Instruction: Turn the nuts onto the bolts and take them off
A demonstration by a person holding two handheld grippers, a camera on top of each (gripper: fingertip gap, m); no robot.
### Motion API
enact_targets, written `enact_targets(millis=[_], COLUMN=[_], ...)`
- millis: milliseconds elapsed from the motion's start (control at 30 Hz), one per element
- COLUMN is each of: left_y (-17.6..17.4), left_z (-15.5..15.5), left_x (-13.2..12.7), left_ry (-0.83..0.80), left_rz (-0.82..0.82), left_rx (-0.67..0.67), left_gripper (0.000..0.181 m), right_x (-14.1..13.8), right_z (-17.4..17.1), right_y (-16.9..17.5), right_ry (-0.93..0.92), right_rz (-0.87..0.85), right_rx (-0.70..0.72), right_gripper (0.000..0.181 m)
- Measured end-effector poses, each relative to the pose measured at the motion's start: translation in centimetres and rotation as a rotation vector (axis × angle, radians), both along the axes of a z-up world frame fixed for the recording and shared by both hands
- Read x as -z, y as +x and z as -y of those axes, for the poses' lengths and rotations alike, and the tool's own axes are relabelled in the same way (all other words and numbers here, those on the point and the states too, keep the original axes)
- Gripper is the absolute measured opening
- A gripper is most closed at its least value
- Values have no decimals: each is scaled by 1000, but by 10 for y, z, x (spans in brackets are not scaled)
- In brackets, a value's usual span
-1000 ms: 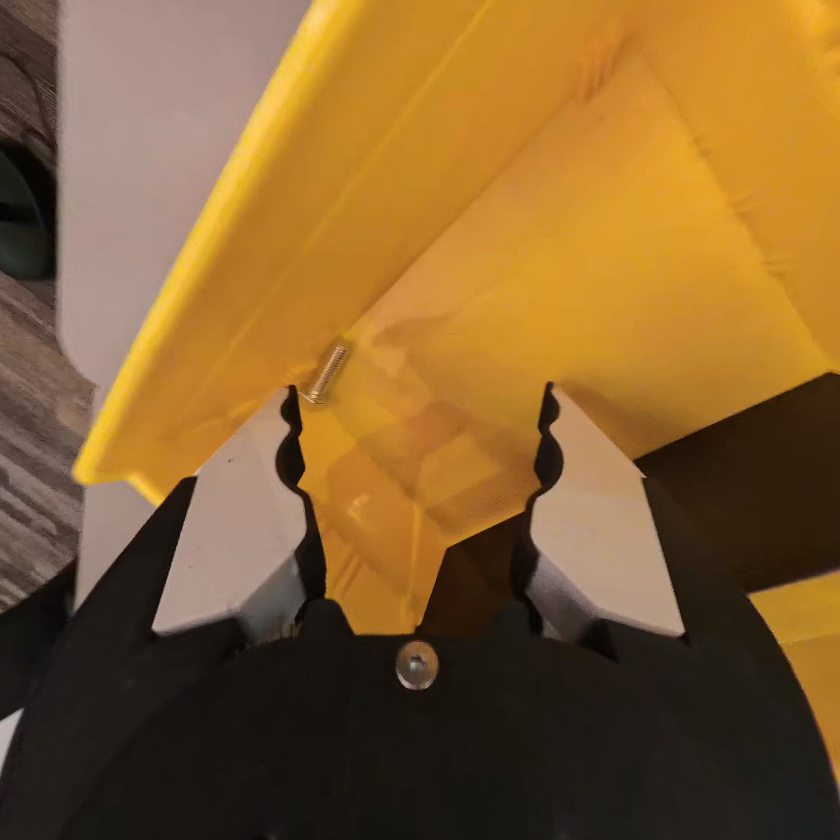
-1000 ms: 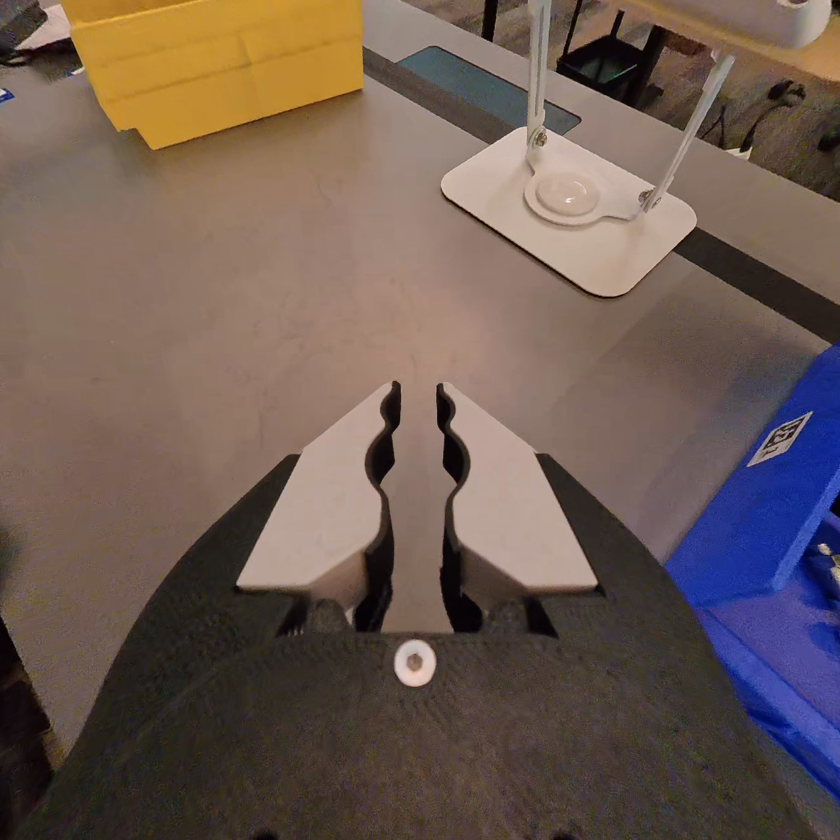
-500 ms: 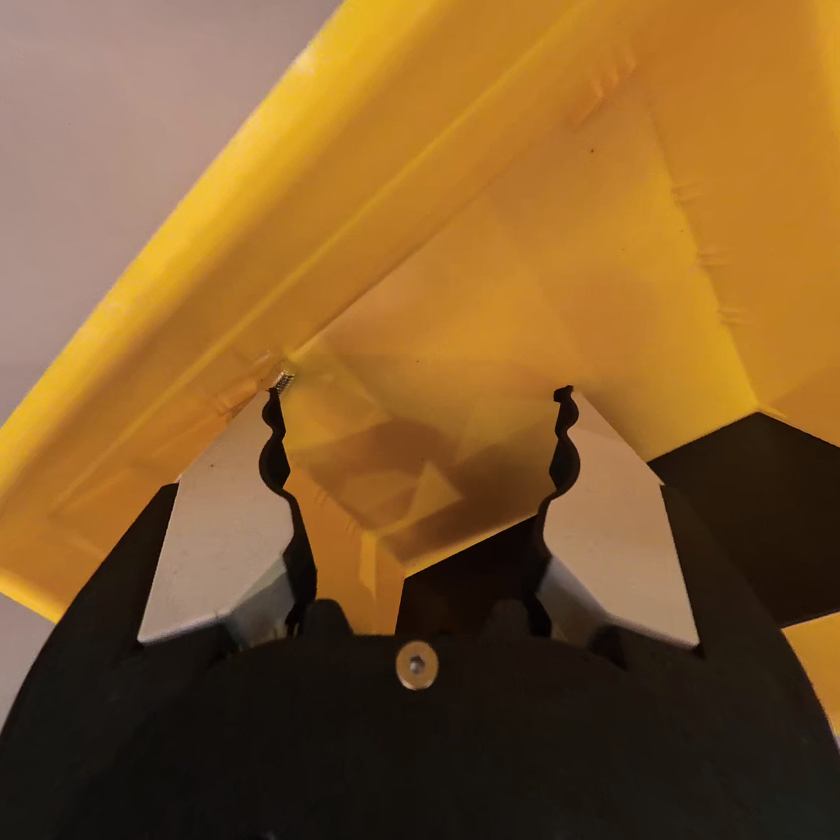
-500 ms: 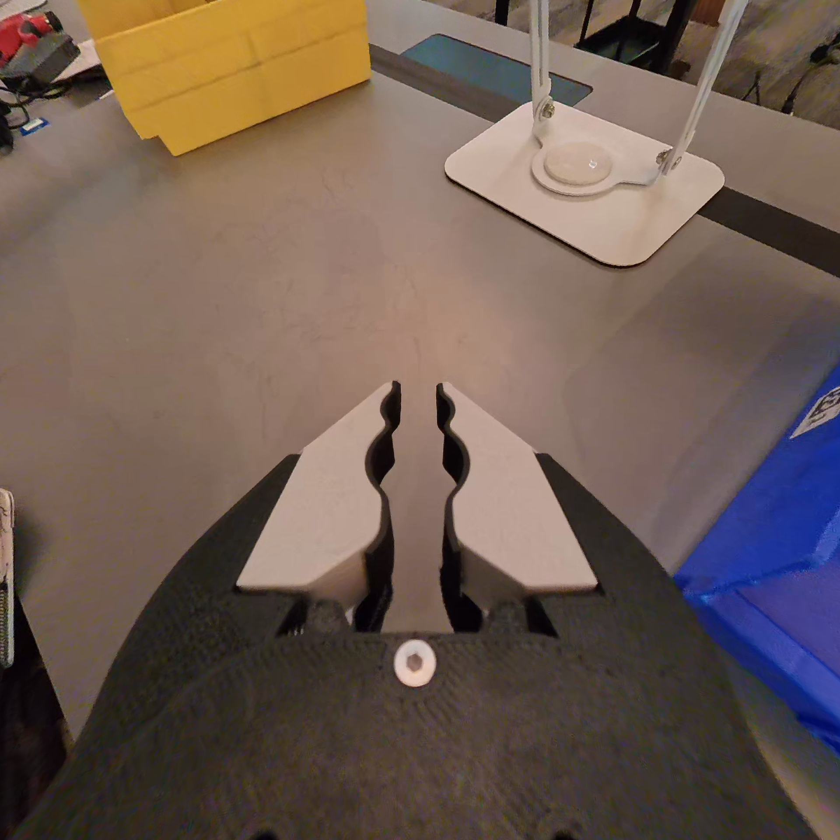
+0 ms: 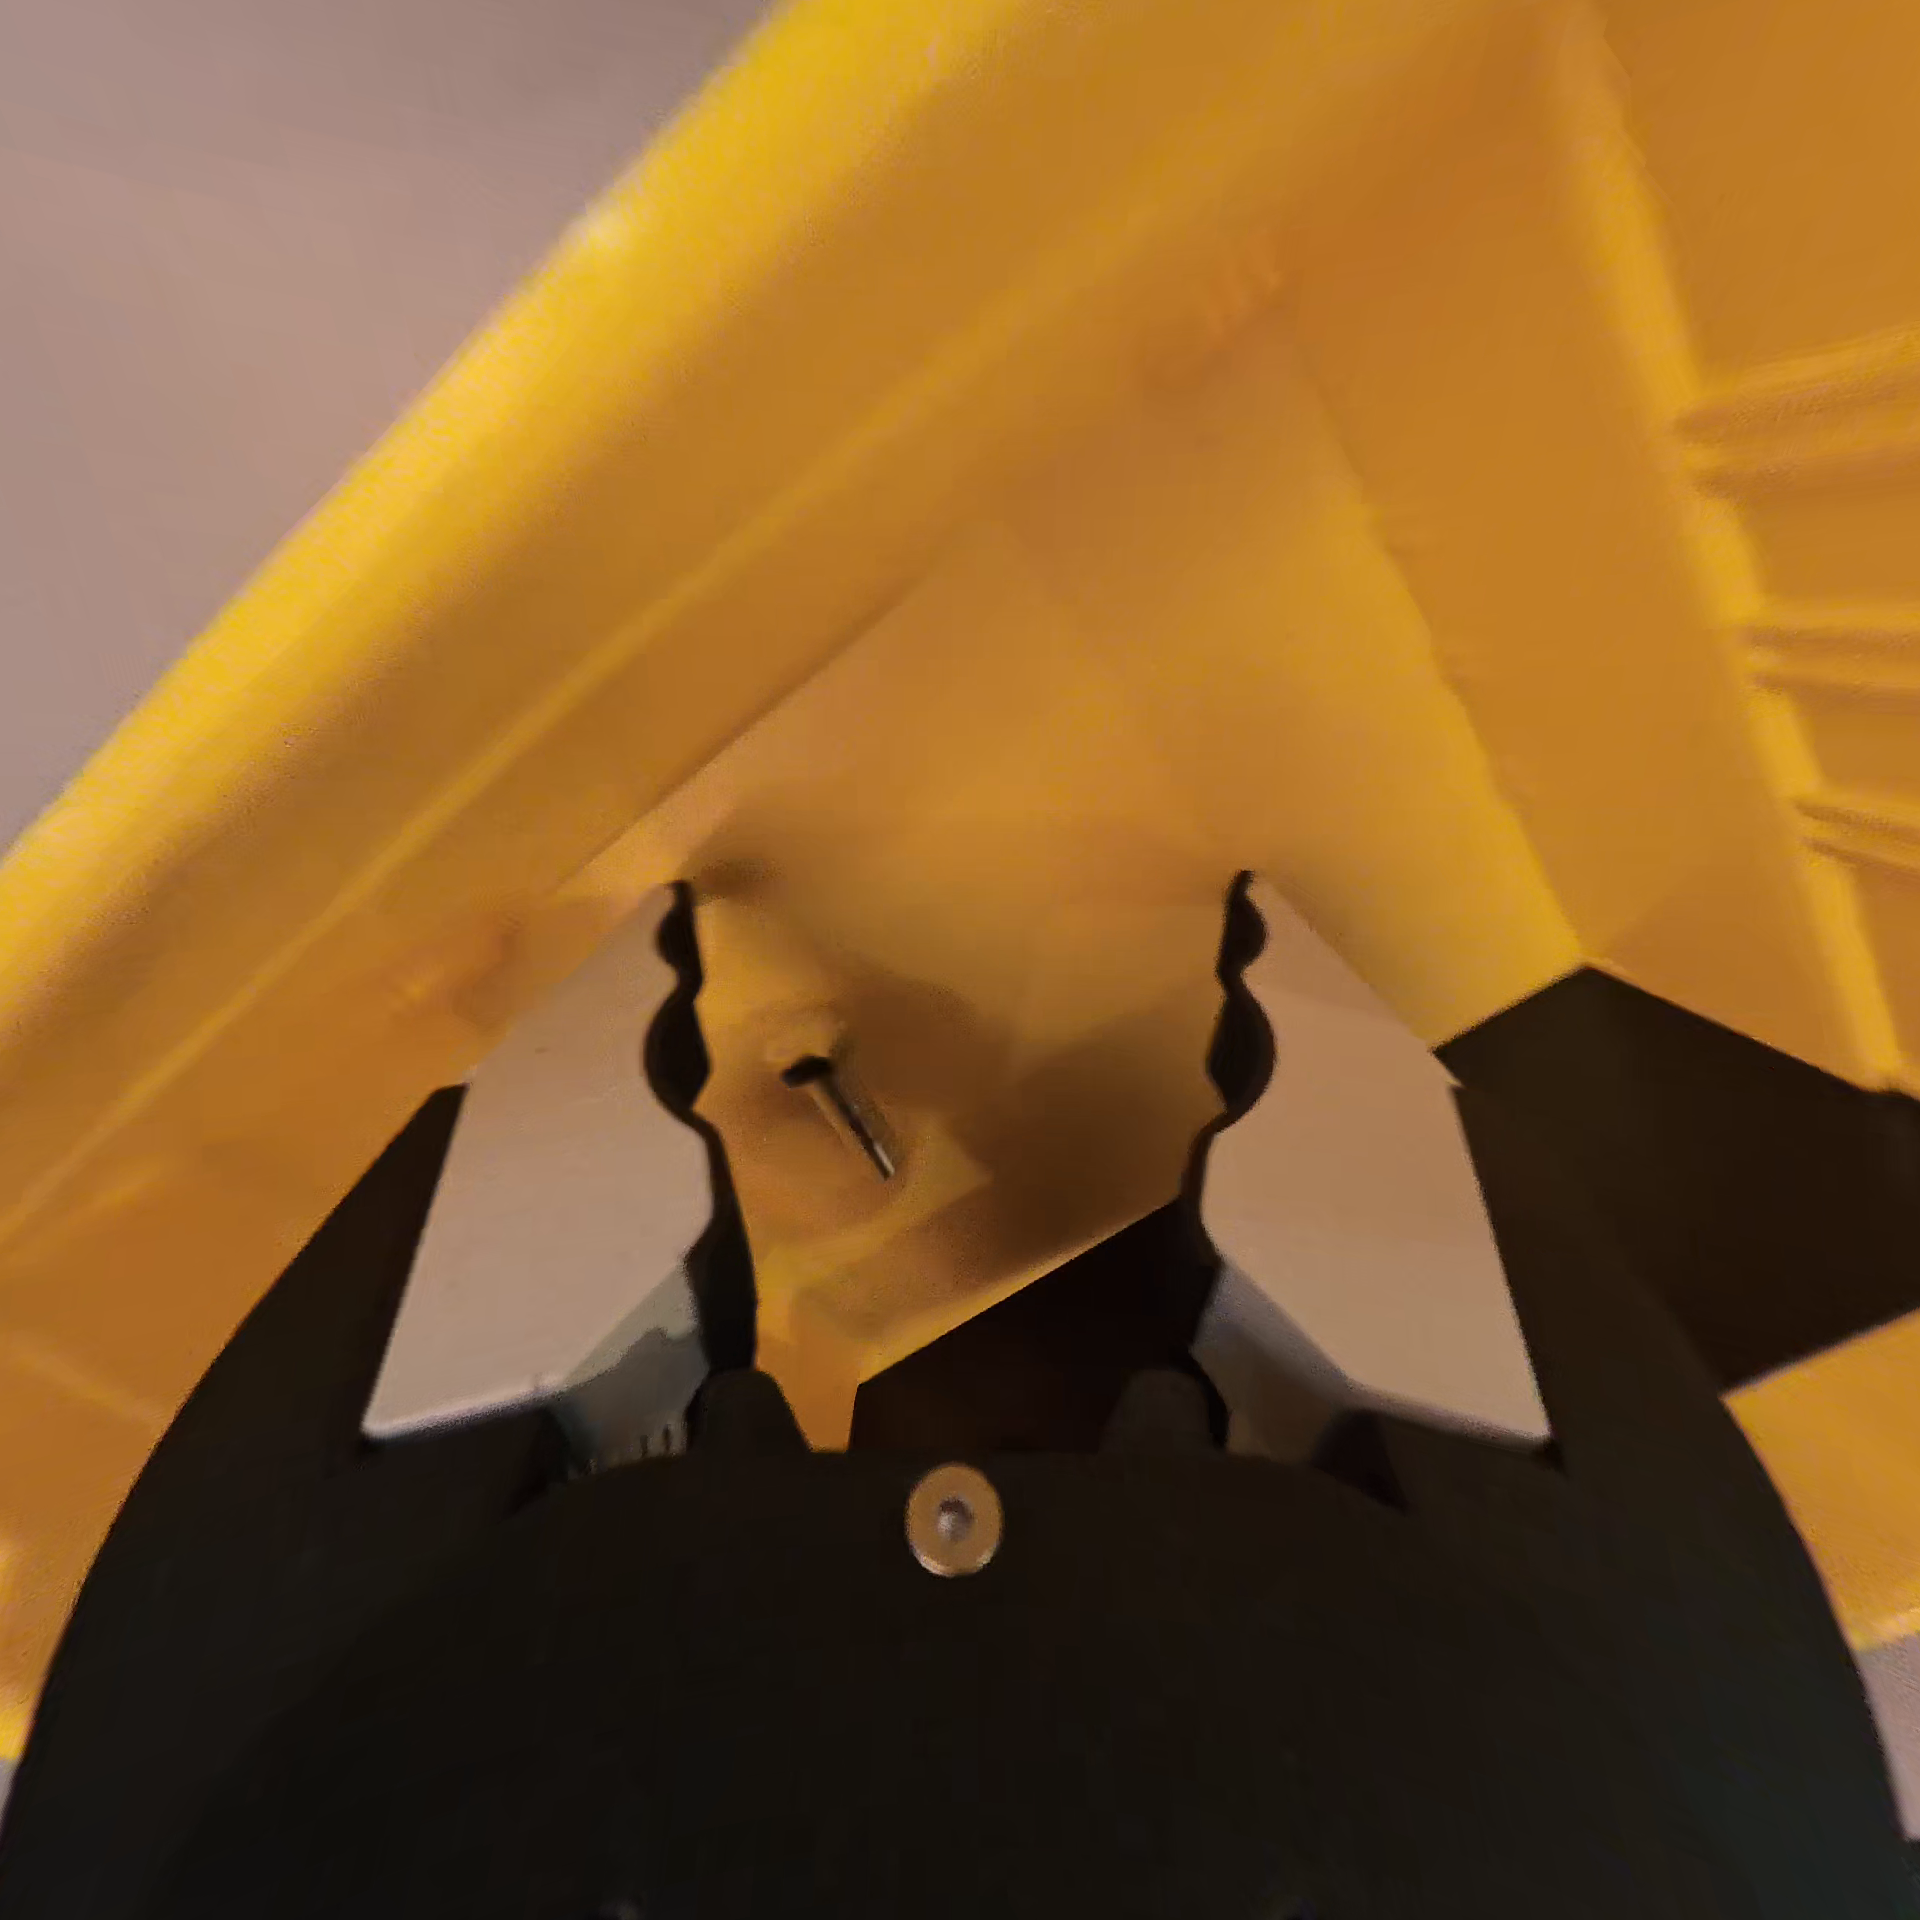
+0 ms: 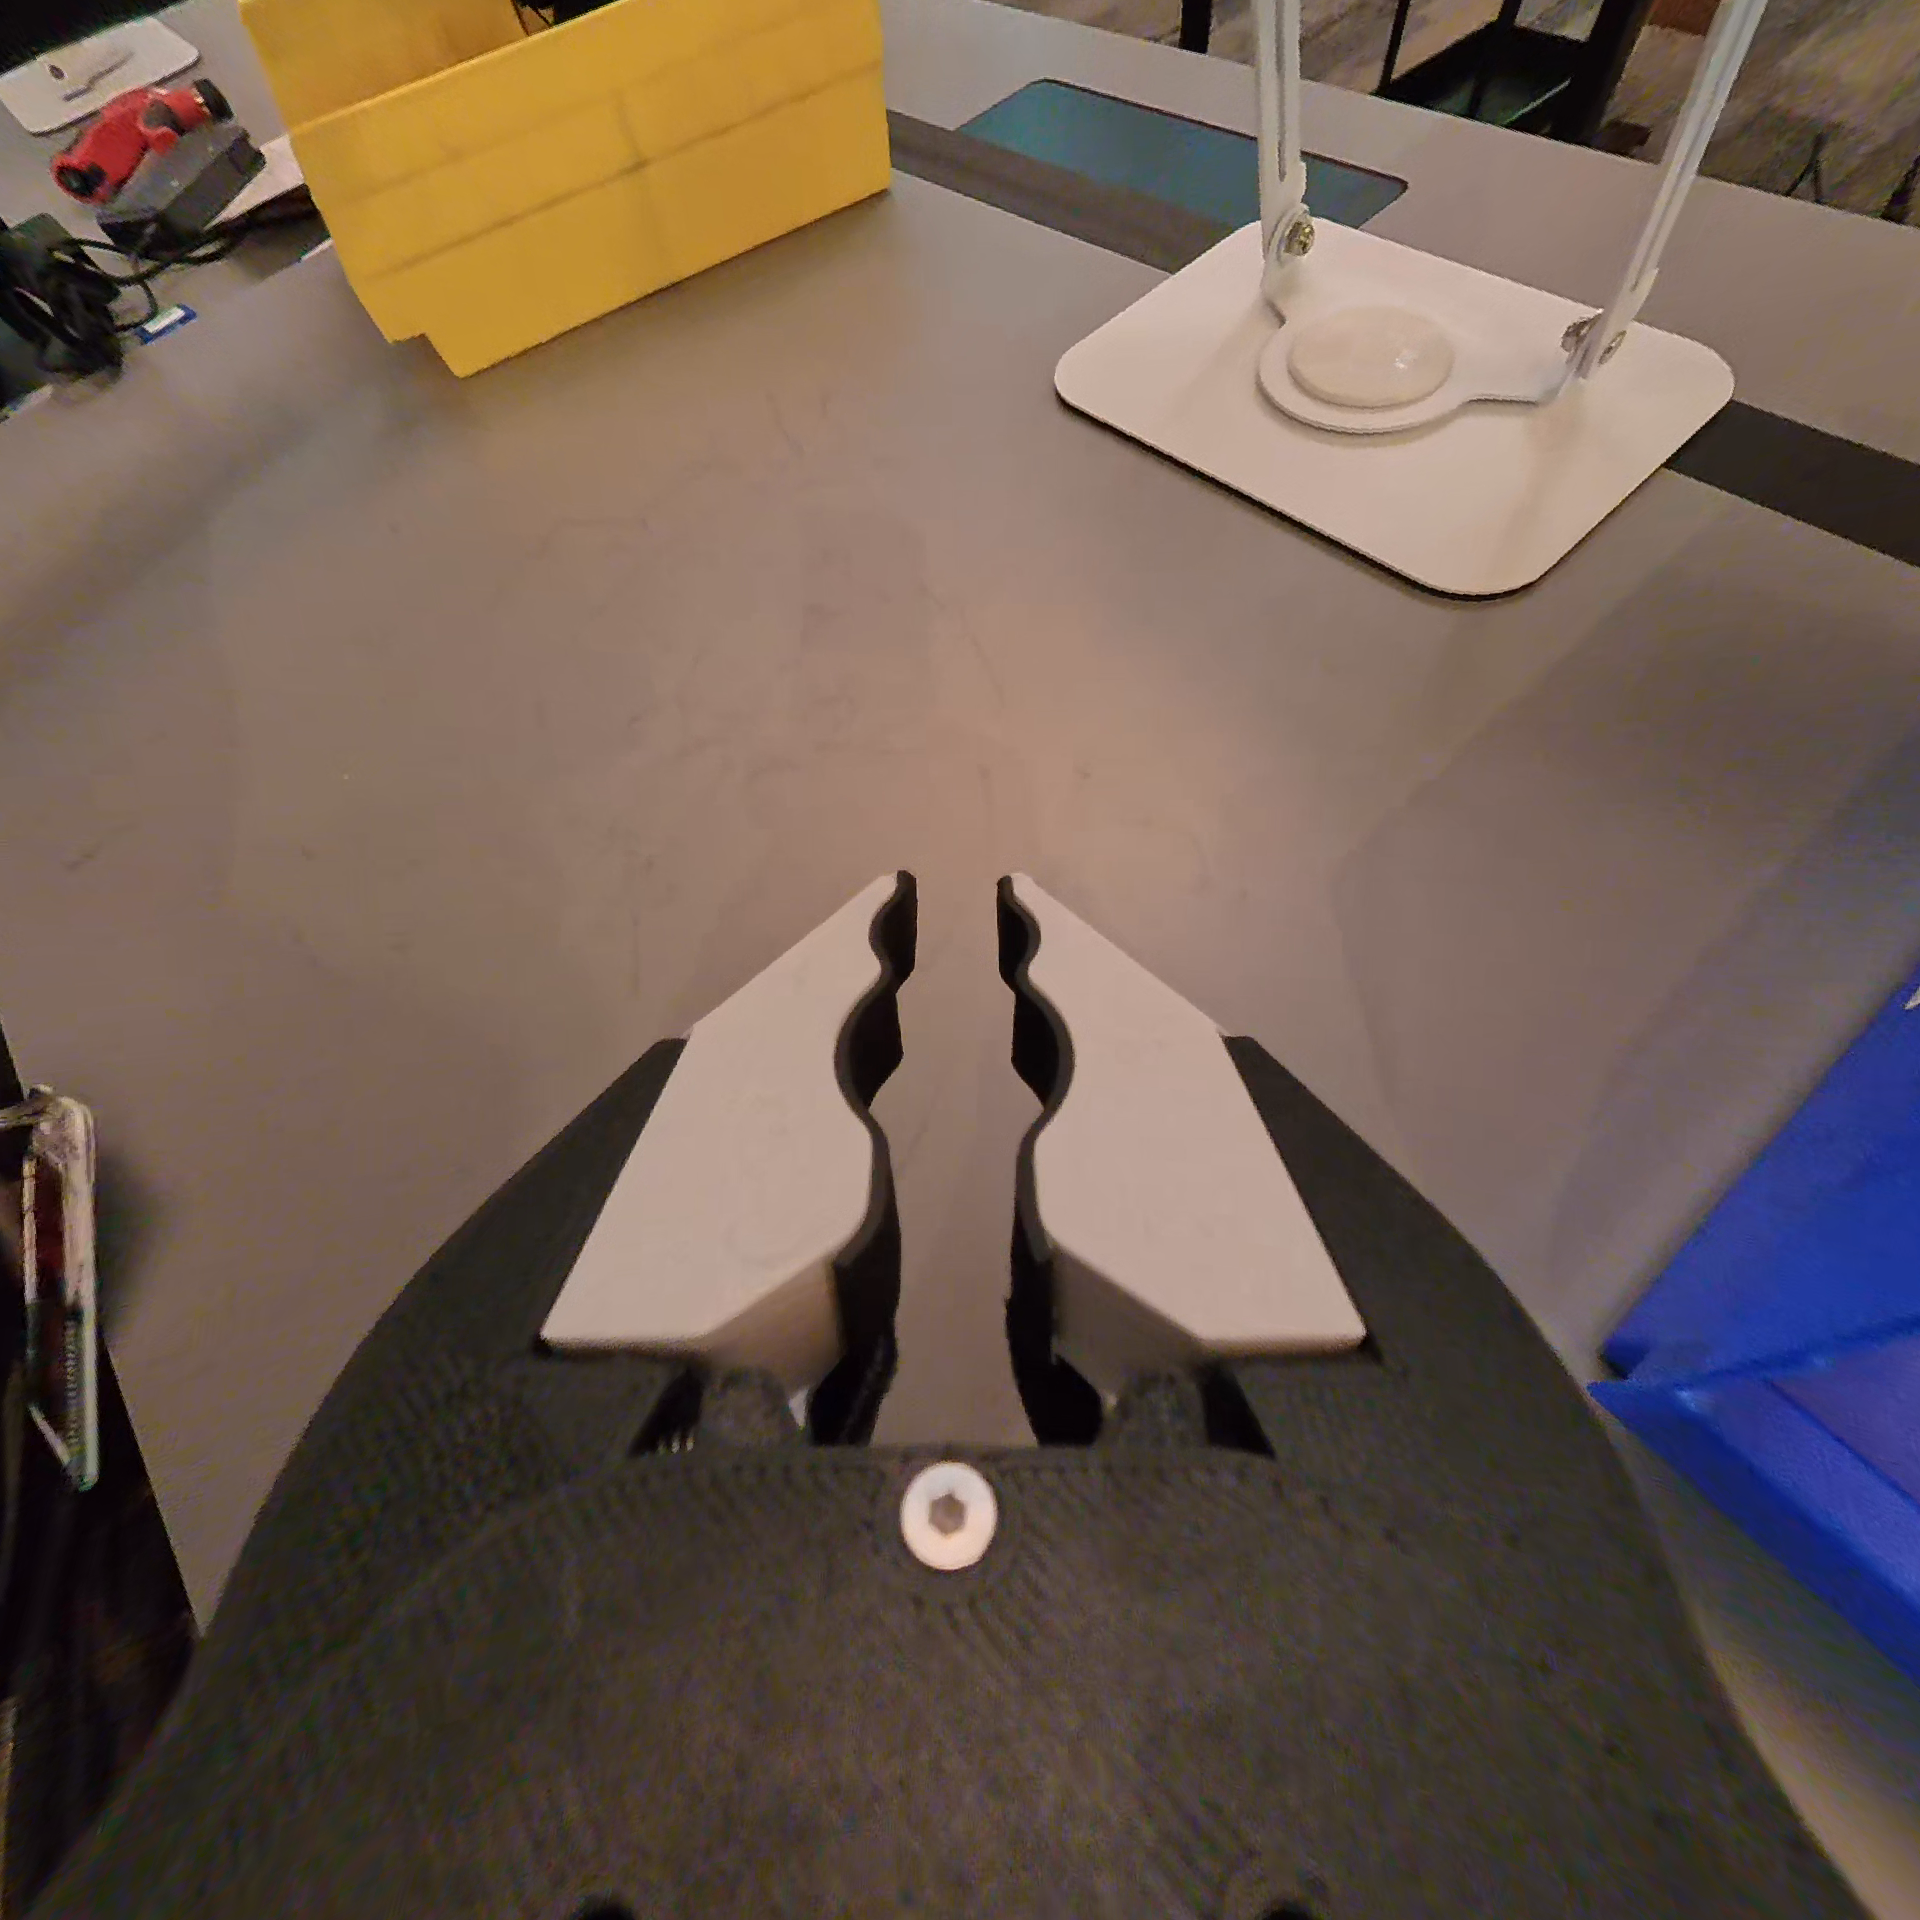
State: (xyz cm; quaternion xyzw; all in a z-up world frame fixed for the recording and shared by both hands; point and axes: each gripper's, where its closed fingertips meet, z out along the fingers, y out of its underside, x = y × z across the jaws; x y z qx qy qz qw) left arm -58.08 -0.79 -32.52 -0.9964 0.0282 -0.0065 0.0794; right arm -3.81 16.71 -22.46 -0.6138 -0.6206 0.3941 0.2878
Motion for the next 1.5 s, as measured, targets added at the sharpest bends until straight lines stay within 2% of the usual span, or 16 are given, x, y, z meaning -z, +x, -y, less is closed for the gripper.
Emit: enact_targets(millis=[67,133,167,300,400,500,600,633,700,800,900,1033,1133,1300,1400,1500], left_y=[5,-10,-9,-20,-11,-14,-5,-7,-3,0,11,94,186,332,404,440], left_z=[-1,-12,-15,1,30,45,48,52,46,37,18,-15,-17,3,8,8], left_x=[-5,-26,-39,-62,-46,-30,-11,-5,-5,-16,-56,-131,-147,-87,-53,-20], left_ry=[23,138,187,132,-55,-145,-182,-212,-198,-145,-36,172,172,46,54,26], left_rz=[-25,-140,-131,-137,-111,-115,-61,-78,-53,-61,-122,-150,-169,-92,19,-3], left_rx=[31,31,29,-9,39,2,13,32,37,43,60,217,451,769,842,850], left_gripper=[71,41,36,39,42,39,28,17,8,8,8,7,7,7,7,7], right_x=[0,1,1,7,12,14,14,14,13,12,12,14,14,23,23,18], right_z=[-1,-1,-2,-1,2,4,5,5,6,7,11,19,23,30,35,44], right_y=[0,1,1,1,-1,-2,-2,-2,-1,-2,-4,-8,-11,-10,-10,-12], right_ry=[-6,-6,-6,-25,-37,-40,-39,-39,-37,-34,-35,-32,-41,5,28,12], right_rz=[-1,1,1,10,20,24,26,26,26,23,20,14,5,40,41,26], right_rx=[0,1,1,-2,-12,-20,-22,-23,-22,-25,-33,-54,-61,-83,-94,-107], right_gripper=[14,14,14,14,14,14,14,14,14,13,13,13,13,13,13,13])
